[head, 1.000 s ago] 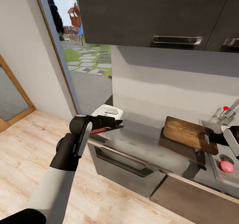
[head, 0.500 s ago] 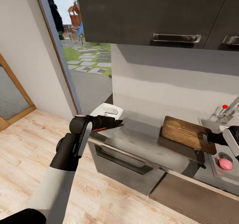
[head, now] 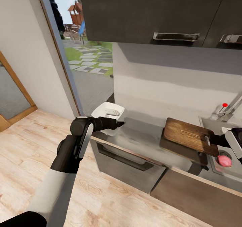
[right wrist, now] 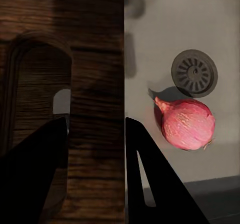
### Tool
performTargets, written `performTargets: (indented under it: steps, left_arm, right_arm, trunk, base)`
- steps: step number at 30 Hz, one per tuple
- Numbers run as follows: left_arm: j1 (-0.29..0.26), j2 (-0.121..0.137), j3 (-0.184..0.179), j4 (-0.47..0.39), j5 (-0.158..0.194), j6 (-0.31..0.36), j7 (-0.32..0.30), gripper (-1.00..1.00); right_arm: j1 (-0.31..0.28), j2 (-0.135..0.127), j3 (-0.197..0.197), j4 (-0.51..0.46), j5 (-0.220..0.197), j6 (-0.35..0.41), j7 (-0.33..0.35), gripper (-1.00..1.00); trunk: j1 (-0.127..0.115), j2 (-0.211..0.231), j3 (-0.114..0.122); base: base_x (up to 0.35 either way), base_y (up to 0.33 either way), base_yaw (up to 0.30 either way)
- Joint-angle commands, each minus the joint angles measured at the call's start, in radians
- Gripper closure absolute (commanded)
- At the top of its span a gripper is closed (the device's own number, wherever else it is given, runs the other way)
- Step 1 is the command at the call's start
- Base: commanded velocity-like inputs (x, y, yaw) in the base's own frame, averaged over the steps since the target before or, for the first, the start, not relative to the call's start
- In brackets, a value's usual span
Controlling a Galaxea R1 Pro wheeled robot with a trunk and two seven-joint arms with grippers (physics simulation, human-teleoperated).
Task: In the kitchen, take the Vidalia onion out of the sink, dice it on the chopping board with the paring knife, put the diced onion into the bowl on the countertop, then place both the paring knife and the chopping board into the sink.
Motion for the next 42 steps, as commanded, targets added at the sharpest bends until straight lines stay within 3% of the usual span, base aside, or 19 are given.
performTargets:
  steps: [1, 19, 42]
  left_arm:
    - [-0.001, 0.000, 0.000, -0.001, 0.001, 0.005, -0.001, -1.00]
    - [-0.001, 0.000, 0.000, -0.001, 0.002, 0.005, -0.001, -1.00]
    - [-0.001, 0.000, 0.000, -0.001, 0.002, 0.005, -0.001, -1.00]
  right_arm:
    - [-0.001, 0.000, 0.000, -0.001, -0.011, 0.003, -0.009, 1.00]
    - [-0.001, 0.000, 0.000, -0.001, -0.011, 0.003, 0.011, 1.00]
    - [-0.001, 0.000, -0.001, -0.001, -0.012, 0.003, 0.015, 1.00]
  trunk:
    - [0.001, -0.002, -0.003]
    - [0.001, -0.002, -0.018]
    - [0.001, -0.002, -0.019]
  base:
    - [-0.001, 0.000, 0.000]
    - [0.000, 0.000, 0.000]
    - [0.000, 0.000, 0.000]
